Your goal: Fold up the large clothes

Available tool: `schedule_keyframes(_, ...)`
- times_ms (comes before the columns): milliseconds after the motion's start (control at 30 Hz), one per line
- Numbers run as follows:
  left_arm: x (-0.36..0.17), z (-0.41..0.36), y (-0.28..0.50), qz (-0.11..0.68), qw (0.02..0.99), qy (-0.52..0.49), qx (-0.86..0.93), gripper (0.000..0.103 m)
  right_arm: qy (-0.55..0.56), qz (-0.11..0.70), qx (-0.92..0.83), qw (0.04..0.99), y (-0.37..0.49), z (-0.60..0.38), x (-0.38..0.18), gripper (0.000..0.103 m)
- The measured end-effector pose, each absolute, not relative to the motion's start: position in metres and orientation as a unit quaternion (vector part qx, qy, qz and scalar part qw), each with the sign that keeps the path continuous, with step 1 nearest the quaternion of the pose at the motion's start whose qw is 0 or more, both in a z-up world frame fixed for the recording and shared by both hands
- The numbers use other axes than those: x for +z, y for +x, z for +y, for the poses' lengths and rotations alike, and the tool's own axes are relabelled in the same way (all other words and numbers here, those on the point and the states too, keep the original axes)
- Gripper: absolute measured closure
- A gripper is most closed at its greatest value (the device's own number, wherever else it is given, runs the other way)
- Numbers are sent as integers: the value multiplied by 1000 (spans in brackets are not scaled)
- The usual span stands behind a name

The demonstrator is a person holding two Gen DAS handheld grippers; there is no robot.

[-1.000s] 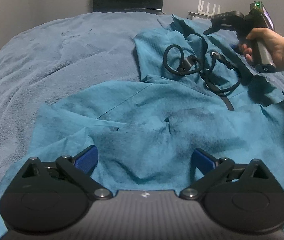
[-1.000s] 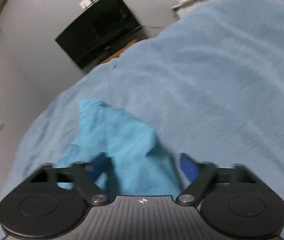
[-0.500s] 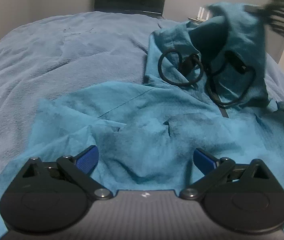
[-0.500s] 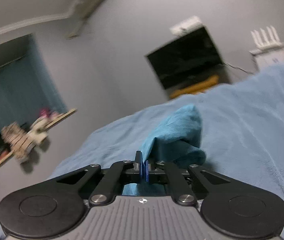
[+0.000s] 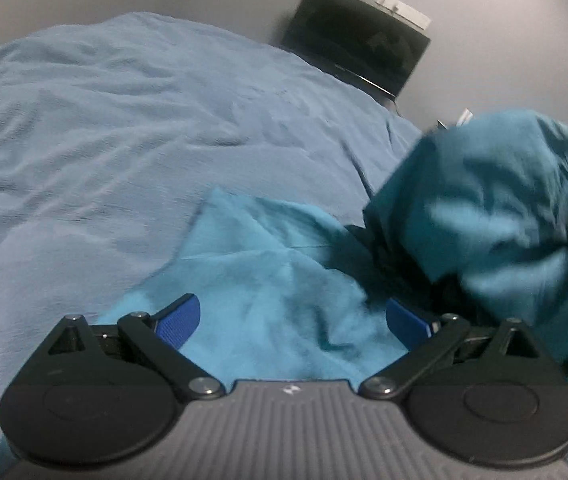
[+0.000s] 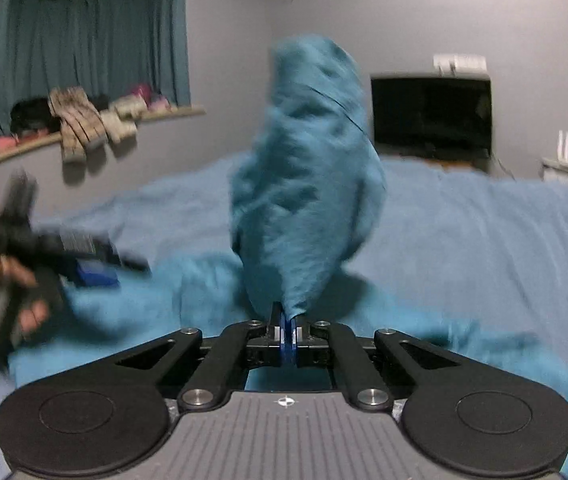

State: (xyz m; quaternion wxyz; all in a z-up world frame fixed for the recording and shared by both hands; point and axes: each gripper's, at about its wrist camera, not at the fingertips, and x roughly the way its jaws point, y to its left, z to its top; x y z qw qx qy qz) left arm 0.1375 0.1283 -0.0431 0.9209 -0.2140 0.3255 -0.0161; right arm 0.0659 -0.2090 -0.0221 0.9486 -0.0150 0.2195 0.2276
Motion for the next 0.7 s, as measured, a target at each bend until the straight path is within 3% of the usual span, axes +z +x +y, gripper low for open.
schedule_keyframes(133, -30, 134, 118, 314, 927, -206, -6, 2, -6, 267, 202, 942, 37, -210, -56, 90)
schedule_keyframes(233, -21, 138, 108, 306, 929, -207, -8, 2, 13, 276, 189, 942, 25, -221, -64, 73)
schedule_keyframes(267, -18, 140, 104, 303, 930, -207, -7, 2, 20, 280, 184, 942, 24, -227, -62, 61)
schedule_keyframes(367, -9, 146, 89, 284, 935, -214, 9, 2, 51, 282, 173, 942, 13, -236, -62, 56)
schedule_keyframes(533, 8, 135, 78, 248, 949, -193, -30, 2, 164, 296, 160, 927, 36, -258, -48, 46)
schedule_keyframes(700, 6, 98, 79, 258, 939, -180, -135, 2, 320, 317, 169, 877, 69, -266, -68, 20)
